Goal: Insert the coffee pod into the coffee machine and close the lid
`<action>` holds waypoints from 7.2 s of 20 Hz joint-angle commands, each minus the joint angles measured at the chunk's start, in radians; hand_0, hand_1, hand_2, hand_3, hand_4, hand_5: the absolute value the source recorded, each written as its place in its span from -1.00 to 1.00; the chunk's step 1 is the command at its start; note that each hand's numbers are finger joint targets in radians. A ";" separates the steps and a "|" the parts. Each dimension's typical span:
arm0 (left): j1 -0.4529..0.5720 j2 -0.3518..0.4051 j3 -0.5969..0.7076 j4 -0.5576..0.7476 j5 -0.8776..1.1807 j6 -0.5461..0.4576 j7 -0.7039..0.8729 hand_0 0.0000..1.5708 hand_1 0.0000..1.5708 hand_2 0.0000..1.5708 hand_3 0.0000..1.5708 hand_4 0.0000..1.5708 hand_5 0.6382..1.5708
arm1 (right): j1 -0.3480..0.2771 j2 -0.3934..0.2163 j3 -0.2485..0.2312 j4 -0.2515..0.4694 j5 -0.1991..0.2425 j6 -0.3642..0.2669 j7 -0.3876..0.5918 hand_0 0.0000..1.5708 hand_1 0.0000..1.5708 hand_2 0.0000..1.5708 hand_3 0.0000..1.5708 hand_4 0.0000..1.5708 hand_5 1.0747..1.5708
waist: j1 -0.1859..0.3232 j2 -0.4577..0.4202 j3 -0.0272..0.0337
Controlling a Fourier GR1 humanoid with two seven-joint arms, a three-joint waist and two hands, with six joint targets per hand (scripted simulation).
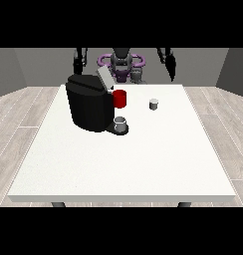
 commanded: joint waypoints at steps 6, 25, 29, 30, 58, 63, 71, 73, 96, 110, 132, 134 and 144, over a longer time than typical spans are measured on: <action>0.090 -0.064 -0.116 -0.072 0.015 -0.093 -0.159 -1.00 -1.00 -1.00 -1.00 -0.66 1.00 | 0.026 -0.026 -0.037 0.033 -0.007 0.008 0.046 -1.00 -1.00 -1.00 -1.00 -0.84 1.00 | 0.024 -0.093 -0.0282; -0.249 0.137 0.014 0.211 -0.111 -0.148 0.002 -1.00 -1.00 -1.00 -1.00 -1.00 1.00 | -0.080 0.074 -0.065 0.013 0.005 -0.113 -0.083 -1.00 -1.00 -1.00 -1.00 -0.85 1.00 | -0.096 0.055 -0.0279; -0.293 0.216 0.119 0.367 -0.090 -0.170 -0.056 -1.00 -1.00 -1.00 -1.00 -1.00 1.00 | -0.080 0.037 -0.089 -0.018 -0.059 -0.037 -0.069 -1.00 -1.00 -1.00 -1.00 -0.64 1.00 | -0.131 0.098 -0.0282; -0.317 0.180 0.102 0.418 -0.112 -0.137 -0.096 -1.00 -1.00 -1.00 -1.00 -1.00 1.00 | -0.086 0.099 -0.007 -0.035 -0.002 -0.105 -0.065 -1.00 -1.00 -1.00 -1.00 -0.67 1.00 | -0.145 0.128 -0.0285; -0.430 0.204 -0.057 0.787 -0.500 -0.002 -0.194 -0.32 -0.32 -0.12 -0.44 -1.00 1.00 | -0.196 0.019 -0.132 0.189 -0.006 -0.099 -0.037 -1.00 -1.00 -1.00 -1.00 -0.42 1.00 | -0.113 0.113 -0.0280; -0.515 0.189 -0.030 0.874 -0.550 0.096 -0.200 -0.11 -0.11 0.06 -0.25 -1.00 1.00 | -0.214 0.074 -0.050 0.128 0.059 -0.156 0.006 -1.00 -1.00 -1.00 -1.00 -0.33 1.00 | -0.152 0.128 -0.0285; -0.533 0.195 -0.020 0.921 -0.603 0.165 -0.242 0.17 0.17 0.33 0.06 -0.54 1.00 | -0.181 0.086 -0.079 0.180 0.013 -0.130 -0.079 -1.00 -1.00 -1.00 -1.00 -0.36 1.00 | -0.134 0.123 -0.0281; -0.573 0.165 -0.050 0.923 -0.644 0.183 -0.195 0.26 0.26 0.39 0.10 -0.64 1.00 | -0.220 0.090 -0.088 0.205 0.018 -0.152 -0.056 -1.00 -1.00 -1.00 -1.00 -0.35 1.00 | -0.136 0.134 -0.0280; -0.798 0.252 -0.011 0.832 -0.613 -0.126 -0.249 0.57 0.57 0.68 0.64 -0.27 1.00 | -0.213 0.074 -0.083 0.279 0.006 -0.132 -0.054 -1.00 -1.00 -1.00 -1.00 -0.42 1.00 | -0.143 0.043 -0.0281; -1.052 0.330 0.082 0.884 -0.612 -0.149 -0.129 0.59 0.59 0.65 0.58 -0.34 1.00 | -0.298 0.101 0.012 0.184 0.010 -0.176 0.005 -1.00 -1.00 -1.00 -1.00 -0.37 1.00 | -0.255 0.126 -0.0281; -1.165 0.319 0.098 0.911 -0.626 -0.147 -0.118 0.66 0.66 0.69 0.56 -0.36 1.00 | -0.339 0.052 -0.092 0.179 -0.006 -0.137 -0.029 -1.00 -1.00 -1.00 -1.00 -0.35 1.00 | -0.298 0.229 -0.0277; -1.208 0.302 0.085 0.896 -0.636 -0.151 -0.088 0.68 0.68 0.69 0.56 -0.35 1.00 | -0.367 0.038 -0.122 0.210 -0.035 -0.107 -0.080 -1.00 -1.00 -1.00 -1.00 -0.33 1.00 | -0.298 0.251 -0.0272; -1.171 0.294 0.070 0.919 -0.663 -0.132 -0.140 0.53 0.53 0.62 0.53 -0.36 1.00 | -0.357 0.057 -0.106 0.165 -0.027 -0.138 -0.020 -1.00 -1.00 -1.00 -1.00 -0.33 1.00 | -0.293 0.225 -0.0278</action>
